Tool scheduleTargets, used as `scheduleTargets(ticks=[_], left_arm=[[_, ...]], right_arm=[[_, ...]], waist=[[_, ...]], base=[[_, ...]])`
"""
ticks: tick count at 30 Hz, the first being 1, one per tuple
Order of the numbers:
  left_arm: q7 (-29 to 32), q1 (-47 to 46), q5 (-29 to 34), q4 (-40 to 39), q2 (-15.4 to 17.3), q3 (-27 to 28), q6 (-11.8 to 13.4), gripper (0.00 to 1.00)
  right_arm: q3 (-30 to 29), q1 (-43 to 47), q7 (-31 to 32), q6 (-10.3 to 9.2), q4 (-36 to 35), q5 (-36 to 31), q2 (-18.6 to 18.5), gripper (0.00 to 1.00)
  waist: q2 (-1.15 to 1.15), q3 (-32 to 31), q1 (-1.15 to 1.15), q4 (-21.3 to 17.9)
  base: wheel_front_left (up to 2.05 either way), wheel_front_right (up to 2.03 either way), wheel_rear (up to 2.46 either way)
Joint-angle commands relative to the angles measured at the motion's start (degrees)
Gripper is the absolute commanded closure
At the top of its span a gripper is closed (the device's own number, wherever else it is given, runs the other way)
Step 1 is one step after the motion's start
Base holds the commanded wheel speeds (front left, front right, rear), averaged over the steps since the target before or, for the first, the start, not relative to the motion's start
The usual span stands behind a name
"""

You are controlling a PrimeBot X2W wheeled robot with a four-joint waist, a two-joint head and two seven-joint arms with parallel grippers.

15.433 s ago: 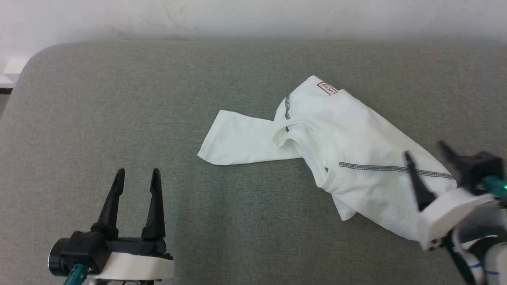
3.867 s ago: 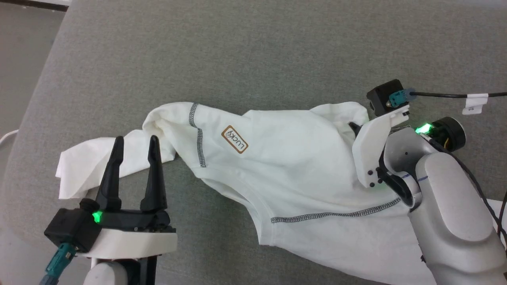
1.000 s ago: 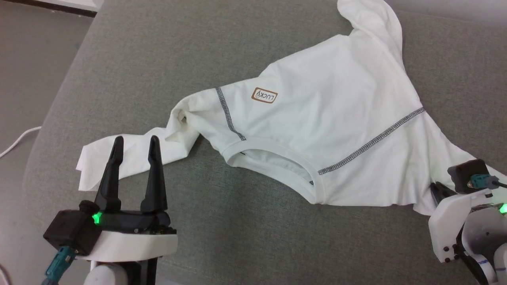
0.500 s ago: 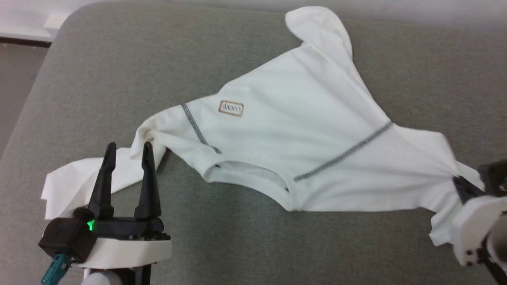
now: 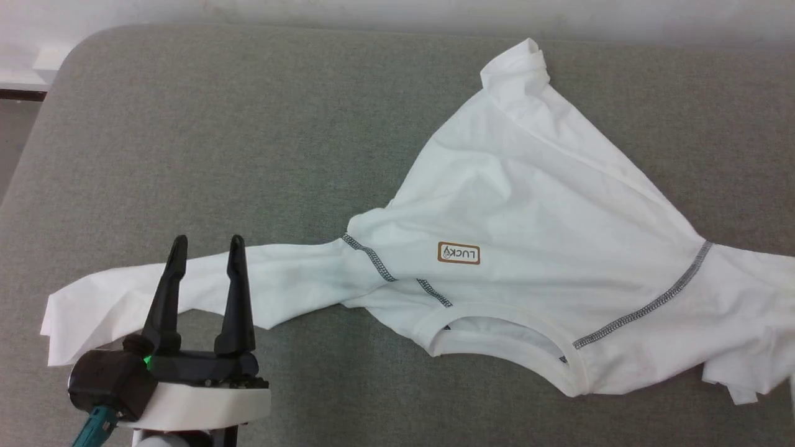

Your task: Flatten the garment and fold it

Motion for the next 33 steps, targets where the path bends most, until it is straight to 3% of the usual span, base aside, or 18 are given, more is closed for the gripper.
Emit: scheduleTargets(ticks=[1,6,9,12,15,18,23,29,33], left_arm=[[-0.27,0.60,0.89,0.07,-0.09,0.17,-0.39,0.00],[-0.27,1.02,1.59,0.40,-0.09,-0.12,-0.68,0.00],[-0.27,1.37,1.72,0.02,-0.09,-0.40,-0.85,0.00],[-0.27,1.78,1.66,-0.62,-0.09,-0.68,-0.95,0.00],[-0.27,2.51,1.74,-1.42,-0.09,-0.66,-0.95,0.00],[-0.27,4.17,2.65,-1.86,-0.09,-0.61,-1.00,0.00],[-0.27,6.98,2.45,-1.59,-0.09,-0.96,-0.88,0.00],[-0.27,8.53,3.36,0.11,0.16,-2.32,-1.12,0.00],[0.07,7.80,4.38,2.83,2.36,-4.69,-1.53,0.00]], right_arm=[[1.08,-1.46,-1.48,-0.12,0.55,-0.39,0.75,0.00],[2.01,-4.83,-6.05,-0.12,0.16,0.11,4.38,0.00],[0.17,-6.06,-10.97,-0.12,-4.18,-0.07,9.71,0.00],[-1.20,-5.72,-19.78,-0.12,-10.21,-1.78,16.24,0.00],[-1.93,-3.32,-30.05,-0.12,-14.11,-3.66,19.86,0.00],[-2.48,-0.01,-37.02,-0.12,-13.66,-0.96,20.56,0.00],[-2.75,3.40,-43.12,-0.12,-9.02,5.25,20.60,0.00],[-1.97,4.00,-46.07,-0.12,-4.59,6.65,20.62,0.00],[-2.00,3.04,-46.57,-0.12,-4.06,6.41,20.62,0.00]], waist=[[0.00,-0.16,0.00,-0.10],[0.00,-1.38,0.00,-0.49],[0.00,-2.06,0.00,-0.88],[0.00,-2.34,0.00,-1.20],[0.00,-2.61,0.00,-1.72],[0.00,-3.14,0.00,-2.62],[0.00,-4.06,0.00,-3.86],[0.00,-5.23,0.00,-4.43],[0.00,-5.49,0.00,-4.39]], base=[[0.00,0.00,0.00],[0.00,0.00,0.00],[0.00,0.00,0.00],[0.00,0.00,0.00],[0.00,0.00,0.00],[0.00,0.00,0.00],[0.00,0.00,0.00],[0.00,0.00,0.00],[0.00,0.00,0.00]])
